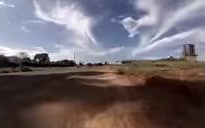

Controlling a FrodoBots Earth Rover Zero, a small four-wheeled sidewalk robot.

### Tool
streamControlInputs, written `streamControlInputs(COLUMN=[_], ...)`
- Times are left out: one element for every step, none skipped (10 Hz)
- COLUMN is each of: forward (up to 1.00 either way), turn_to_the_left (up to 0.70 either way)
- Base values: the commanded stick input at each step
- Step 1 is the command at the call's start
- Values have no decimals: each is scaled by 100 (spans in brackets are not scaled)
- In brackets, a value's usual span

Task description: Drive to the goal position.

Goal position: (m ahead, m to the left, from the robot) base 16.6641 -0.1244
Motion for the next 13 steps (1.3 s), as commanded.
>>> streamControlInputs(forward=[100, 100, 100, 100, 100, 100, 100, 100, 100, 100, 100, 100, 100], turn_to_the_left=[0, 0, 0, 0, 15, 32, 20, 0, 0, 0, 0, 0, 0])
